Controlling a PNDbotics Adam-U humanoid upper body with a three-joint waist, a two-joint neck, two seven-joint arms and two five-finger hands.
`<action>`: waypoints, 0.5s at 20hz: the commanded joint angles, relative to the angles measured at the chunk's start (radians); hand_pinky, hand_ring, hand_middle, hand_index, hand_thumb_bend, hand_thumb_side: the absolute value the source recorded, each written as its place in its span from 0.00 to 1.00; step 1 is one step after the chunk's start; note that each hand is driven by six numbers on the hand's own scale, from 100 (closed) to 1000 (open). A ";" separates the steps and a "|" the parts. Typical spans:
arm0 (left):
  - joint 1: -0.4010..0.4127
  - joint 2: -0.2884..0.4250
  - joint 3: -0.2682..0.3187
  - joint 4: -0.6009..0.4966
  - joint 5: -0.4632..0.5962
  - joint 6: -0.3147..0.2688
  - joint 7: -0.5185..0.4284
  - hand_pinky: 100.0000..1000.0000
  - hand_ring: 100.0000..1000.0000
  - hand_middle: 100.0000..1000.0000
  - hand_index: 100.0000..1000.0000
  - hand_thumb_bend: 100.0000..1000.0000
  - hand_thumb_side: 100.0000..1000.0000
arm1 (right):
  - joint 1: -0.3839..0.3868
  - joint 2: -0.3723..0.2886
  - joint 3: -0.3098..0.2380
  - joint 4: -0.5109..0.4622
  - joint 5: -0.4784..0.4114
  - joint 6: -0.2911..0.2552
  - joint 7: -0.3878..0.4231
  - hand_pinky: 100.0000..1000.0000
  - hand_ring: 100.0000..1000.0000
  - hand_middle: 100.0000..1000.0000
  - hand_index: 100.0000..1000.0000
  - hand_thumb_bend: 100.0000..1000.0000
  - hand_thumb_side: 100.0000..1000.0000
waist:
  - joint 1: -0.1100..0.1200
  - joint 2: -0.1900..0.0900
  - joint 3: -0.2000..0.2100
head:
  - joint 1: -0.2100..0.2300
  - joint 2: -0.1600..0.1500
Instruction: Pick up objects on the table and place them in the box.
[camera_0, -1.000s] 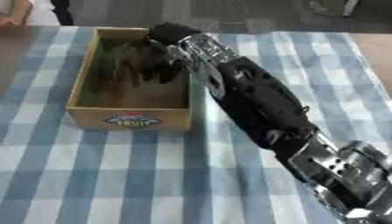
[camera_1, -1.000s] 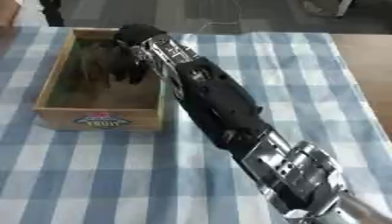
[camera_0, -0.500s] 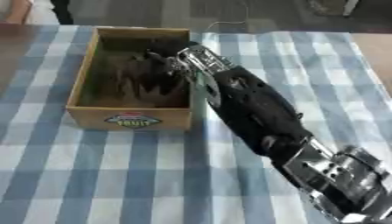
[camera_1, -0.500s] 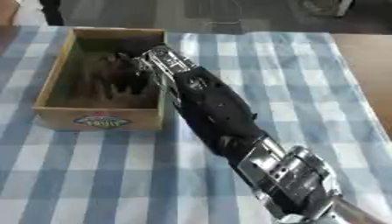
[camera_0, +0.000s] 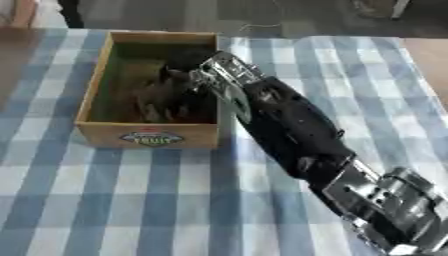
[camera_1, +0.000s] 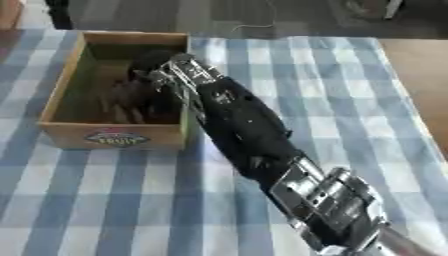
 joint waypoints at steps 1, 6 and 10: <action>-0.011 0.005 -0.003 -0.019 -0.001 0.001 -0.003 0.76 0.82 0.77 0.63 0.00 0.58 | -0.031 -0.009 -0.007 -0.037 0.015 -0.009 0.020 0.83 0.91 0.77 0.87 0.36 0.11 | 0.005 -0.024 0.002 | -0.004 -0.005; -0.010 0.005 -0.004 -0.019 -0.001 0.002 -0.002 0.76 0.82 0.77 0.63 0.00 0.58 | -0.031 -0.009 -0.008 -0.047 0.022 -0.011 0.007 0.84 0.92 0.79 0.91 0.41 0.29 | 0.005 -0.023 0.003 | -0.006 -0.006; -0.011 0.004 -0.004 -0.019 0.000 0.002 -0.003 0.76 0.82 0.77 0.63 0.00 0.58 | -0.034 -0.012 -0.009 -0.055 0.027 -0.001 -0.021 0.84 0.92 0.80 0.92 0.44 0.35 | 0.006 -0.023 0.002 | -0.006 -0.006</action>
